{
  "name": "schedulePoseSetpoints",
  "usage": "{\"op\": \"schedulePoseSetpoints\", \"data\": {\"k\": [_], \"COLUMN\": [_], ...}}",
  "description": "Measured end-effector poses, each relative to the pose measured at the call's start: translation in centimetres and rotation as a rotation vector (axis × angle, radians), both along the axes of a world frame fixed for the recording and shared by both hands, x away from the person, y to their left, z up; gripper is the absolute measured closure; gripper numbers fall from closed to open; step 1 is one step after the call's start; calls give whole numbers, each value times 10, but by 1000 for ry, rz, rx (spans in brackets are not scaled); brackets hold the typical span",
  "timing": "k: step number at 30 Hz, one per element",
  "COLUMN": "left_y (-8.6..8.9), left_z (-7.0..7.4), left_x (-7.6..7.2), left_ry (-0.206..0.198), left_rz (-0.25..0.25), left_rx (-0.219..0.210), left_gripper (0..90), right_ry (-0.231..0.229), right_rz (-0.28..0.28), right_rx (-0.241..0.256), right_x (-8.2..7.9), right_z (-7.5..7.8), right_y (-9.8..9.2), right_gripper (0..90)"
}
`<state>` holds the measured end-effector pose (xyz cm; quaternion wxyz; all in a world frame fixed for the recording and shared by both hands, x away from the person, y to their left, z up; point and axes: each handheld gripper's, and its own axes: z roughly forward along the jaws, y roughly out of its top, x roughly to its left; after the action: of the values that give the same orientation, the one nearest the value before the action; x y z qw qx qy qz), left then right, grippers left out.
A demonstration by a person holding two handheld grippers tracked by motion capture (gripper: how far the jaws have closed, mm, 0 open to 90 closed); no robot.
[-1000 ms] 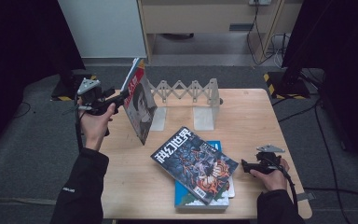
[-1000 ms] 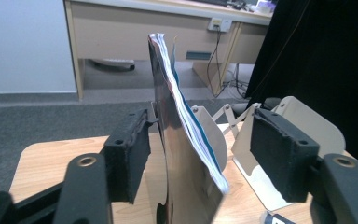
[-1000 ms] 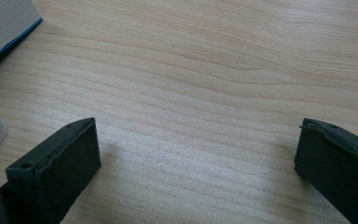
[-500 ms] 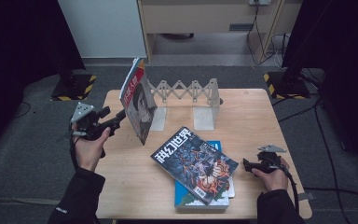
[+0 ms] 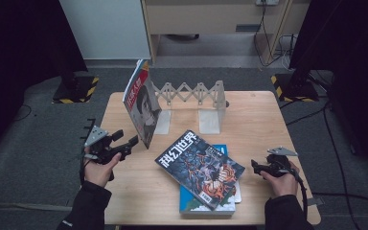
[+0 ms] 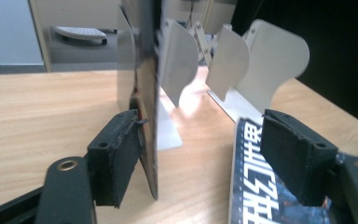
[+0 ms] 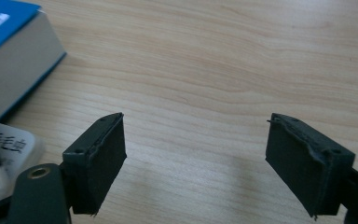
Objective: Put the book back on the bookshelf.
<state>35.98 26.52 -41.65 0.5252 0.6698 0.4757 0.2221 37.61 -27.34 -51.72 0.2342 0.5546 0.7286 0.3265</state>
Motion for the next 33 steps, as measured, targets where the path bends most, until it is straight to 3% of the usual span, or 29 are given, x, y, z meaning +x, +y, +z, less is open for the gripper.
{"op": "schedulePoseSetpoints", "data": {"k": [5, 8, 15, 33], "left_y": [-9, -18, -28, -55], "left_z": [-17, -26, -39, -62], "left_x": [-2, -4, -6, -2], "left_ry": [31, 57, 90, 168], "left_rz": [-25, -66, -102, -187], "left_rx": [12, 4, 13, 26], "left_gripper": [271, 268, 232, 212], "right_ry": [-23, -38, -58, -87], "right_rz": [24, 37, 51, 116], "right_rx": [23, 35, 51, 93], "right_x": [-3, -5, -8, -14], "right_z": [7, 12, 19, 31], "right_y": [6, 10, 11, 24], "right_gripper": [208, 211, 214, 232]}}
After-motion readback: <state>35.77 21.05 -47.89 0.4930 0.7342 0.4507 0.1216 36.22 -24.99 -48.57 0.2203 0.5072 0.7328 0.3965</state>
